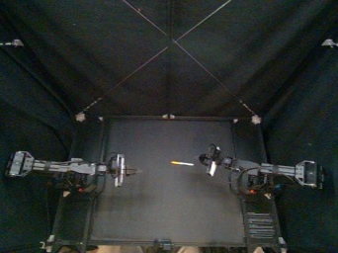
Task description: Uncap the pen
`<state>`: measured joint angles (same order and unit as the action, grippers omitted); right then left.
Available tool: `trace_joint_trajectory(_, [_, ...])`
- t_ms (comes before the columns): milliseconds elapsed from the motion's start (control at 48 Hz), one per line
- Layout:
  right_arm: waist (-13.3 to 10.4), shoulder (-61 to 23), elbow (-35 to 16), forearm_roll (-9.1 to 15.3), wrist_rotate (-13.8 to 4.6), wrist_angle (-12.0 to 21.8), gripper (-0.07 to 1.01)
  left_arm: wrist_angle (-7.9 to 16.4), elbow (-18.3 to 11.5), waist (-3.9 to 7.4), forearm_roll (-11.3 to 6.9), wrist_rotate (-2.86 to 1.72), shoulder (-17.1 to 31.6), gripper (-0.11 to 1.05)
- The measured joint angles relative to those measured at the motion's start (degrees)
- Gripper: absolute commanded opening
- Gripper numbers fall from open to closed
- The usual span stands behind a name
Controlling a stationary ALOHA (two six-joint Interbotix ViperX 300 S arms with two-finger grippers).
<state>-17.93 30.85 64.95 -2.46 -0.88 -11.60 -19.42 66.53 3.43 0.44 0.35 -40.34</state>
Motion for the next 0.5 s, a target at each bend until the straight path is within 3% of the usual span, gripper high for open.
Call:
trace_joint_trajectory(104, [-0.09,-6.50,-1.76,1.76,0.00,1.41,0.34,-0.35,-0.18,1.49,0.26,0.00,2.81,0.19])
trace_joint_trajectory(208, [-0.09,-11.87,-3.60,3.25,0.00,2.02,0.47,-0.70,-0.70,2.29,0.53,-0.09,5.01,0.27])
trace_joint_trajectory(375, [0.44,-20.57,-7.29,5.27,0.09,2.99,0.69,-0.79,-1.41,2.46,1.05,0.00,8.00,0.43])
trace_joint_trajectory(500, [0.79,-24.79,-9.49,5.63,-0.18,4.31,0.79,-0.88,-1.49,2.46,1.58,0.00,9.05,0.56])
